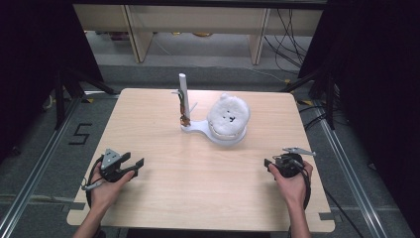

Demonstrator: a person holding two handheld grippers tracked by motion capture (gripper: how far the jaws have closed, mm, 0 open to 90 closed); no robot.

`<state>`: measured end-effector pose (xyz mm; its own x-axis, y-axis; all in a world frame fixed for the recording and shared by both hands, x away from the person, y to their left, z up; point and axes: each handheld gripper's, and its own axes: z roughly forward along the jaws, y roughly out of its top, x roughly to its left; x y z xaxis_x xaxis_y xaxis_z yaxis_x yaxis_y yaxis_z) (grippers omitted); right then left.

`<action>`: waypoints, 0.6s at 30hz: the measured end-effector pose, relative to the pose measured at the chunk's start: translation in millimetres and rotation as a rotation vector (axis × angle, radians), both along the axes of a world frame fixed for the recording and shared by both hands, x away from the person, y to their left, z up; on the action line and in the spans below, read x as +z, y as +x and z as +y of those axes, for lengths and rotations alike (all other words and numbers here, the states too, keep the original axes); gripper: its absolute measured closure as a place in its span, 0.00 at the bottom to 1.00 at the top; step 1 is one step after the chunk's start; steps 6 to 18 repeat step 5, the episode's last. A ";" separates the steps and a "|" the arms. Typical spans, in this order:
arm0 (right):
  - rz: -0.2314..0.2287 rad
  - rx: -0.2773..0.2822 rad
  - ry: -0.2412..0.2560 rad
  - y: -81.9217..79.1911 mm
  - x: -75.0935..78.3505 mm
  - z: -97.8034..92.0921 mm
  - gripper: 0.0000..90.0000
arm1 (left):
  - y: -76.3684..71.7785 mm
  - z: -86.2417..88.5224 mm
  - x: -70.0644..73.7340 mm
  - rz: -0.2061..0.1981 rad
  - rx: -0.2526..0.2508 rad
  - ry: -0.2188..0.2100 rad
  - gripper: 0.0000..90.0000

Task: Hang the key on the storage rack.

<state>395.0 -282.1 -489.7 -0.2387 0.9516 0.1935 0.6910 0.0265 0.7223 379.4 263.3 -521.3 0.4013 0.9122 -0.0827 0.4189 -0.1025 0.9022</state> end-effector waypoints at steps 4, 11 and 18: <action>0.010 -0.006 -0.018 -0.7 0.3 1.1 0.53 | -1.3 -0.7 -2.2 -0.009 0.001 -0.008 0.39; 0.010 -0.006 -0.018 -0.7 0.3 1.1 0.53 | -1.3 -0.7 -2.2 -0.009 0.001 -0.008 0.38; 0.010 -0.006 -0.018 -0.7 0.3 1.1 0.53 | -1.3 -0.7 -2.2 -0.009 0.001 -0.008 0.38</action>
